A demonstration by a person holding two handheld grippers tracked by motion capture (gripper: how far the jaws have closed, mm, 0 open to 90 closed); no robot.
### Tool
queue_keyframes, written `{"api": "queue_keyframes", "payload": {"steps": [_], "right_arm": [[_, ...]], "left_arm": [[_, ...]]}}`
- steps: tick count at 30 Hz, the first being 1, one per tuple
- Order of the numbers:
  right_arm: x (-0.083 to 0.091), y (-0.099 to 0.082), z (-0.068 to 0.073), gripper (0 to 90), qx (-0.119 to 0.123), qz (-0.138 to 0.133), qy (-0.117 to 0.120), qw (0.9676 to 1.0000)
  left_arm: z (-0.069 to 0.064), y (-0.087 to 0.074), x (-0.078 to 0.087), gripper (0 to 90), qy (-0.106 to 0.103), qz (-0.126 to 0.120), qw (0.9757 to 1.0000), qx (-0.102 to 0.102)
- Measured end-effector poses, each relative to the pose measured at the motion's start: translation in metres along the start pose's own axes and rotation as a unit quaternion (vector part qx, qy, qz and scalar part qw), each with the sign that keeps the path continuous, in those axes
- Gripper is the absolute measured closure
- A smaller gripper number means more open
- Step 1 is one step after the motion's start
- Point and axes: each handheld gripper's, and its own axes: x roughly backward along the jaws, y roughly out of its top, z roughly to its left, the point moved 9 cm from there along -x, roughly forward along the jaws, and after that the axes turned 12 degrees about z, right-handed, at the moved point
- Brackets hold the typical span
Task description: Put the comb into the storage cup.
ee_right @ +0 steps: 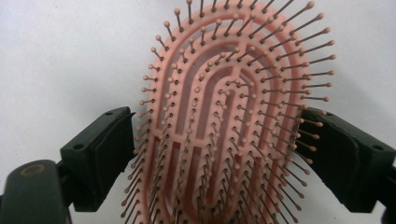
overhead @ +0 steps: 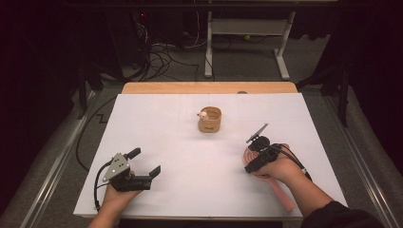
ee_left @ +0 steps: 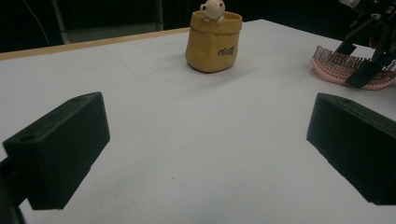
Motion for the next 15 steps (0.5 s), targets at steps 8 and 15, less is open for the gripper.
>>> {"api": "queue_keyframes", "payload": {"steps": [8,15], "right_arm": [[-0.0022,-0.0007,-0.0007,14.4,-0.005,0.011,-0.005,0.9999],[-0.0033,-0.0007,-0.0013,14.4,-0.009,0.017,0.004,0.9998]], "left_arm": [[-0.0003,-0.0002,0.0000,0.0,-0.001,0.001,1.0000,-0.001],[-0.0023,-0.0008,-0.0004,0.1,-0.007,0.004,1.0000,-0.003]]}}
